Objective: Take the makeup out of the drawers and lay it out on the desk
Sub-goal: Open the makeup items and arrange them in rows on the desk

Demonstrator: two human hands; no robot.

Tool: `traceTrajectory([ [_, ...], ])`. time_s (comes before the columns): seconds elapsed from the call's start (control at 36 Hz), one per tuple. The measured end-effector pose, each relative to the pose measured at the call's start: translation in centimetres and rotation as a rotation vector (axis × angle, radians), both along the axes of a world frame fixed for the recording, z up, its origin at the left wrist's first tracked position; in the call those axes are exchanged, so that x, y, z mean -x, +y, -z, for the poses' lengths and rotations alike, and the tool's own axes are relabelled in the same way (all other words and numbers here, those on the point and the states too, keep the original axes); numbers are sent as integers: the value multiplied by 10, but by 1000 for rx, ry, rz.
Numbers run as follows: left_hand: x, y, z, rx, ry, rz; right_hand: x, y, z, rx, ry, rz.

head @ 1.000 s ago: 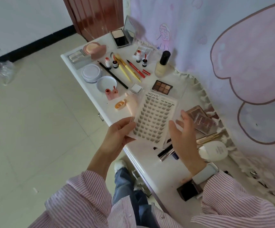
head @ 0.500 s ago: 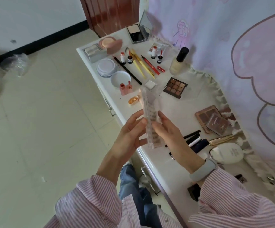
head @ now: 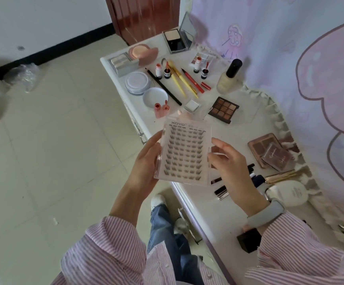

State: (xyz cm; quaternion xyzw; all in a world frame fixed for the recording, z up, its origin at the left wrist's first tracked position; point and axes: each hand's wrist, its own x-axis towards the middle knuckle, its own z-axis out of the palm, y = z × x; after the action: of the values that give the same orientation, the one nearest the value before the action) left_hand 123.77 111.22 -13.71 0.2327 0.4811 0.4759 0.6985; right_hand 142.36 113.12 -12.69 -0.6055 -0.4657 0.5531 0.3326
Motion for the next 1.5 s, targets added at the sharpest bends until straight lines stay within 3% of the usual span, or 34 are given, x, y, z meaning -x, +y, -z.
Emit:
traceTrajectory([
  [0.08,8,1,3,31,-46,51,-8,-1,0,-142,-48,-148],
  [0.19,15,1,3,119,-68,129,-27,7,7,-638,-497,-573],
  [0.25,17,0,5,131,-51,160,-35,16,7,-831,-641,-663],
  [0.36,20,-1,8,132,-236,144,-34,23,1,-1024,-635,-756],
  [0.64,-17,0,-11,33,-653,-333,1,13,-17,-881,-470,-489],
  [0.78,-26,9,-19,117,-440,-391,13,11,-23,-760,-380,-471],
  [0.89,-18,11,-11,187,-505,-382,13,14,-30,-576,-256,-546],
  [1.0,-21,9,-10,235,-414,-399,10,18,-35,-500,-327,-645],
  [1.33,-22,2,5,283,-412,-262,7,21,-43,-312,-442,-849],
  [1.5,-25,1,-1,277,-446,-259,9,17,-41,-426,-625,-849],
])
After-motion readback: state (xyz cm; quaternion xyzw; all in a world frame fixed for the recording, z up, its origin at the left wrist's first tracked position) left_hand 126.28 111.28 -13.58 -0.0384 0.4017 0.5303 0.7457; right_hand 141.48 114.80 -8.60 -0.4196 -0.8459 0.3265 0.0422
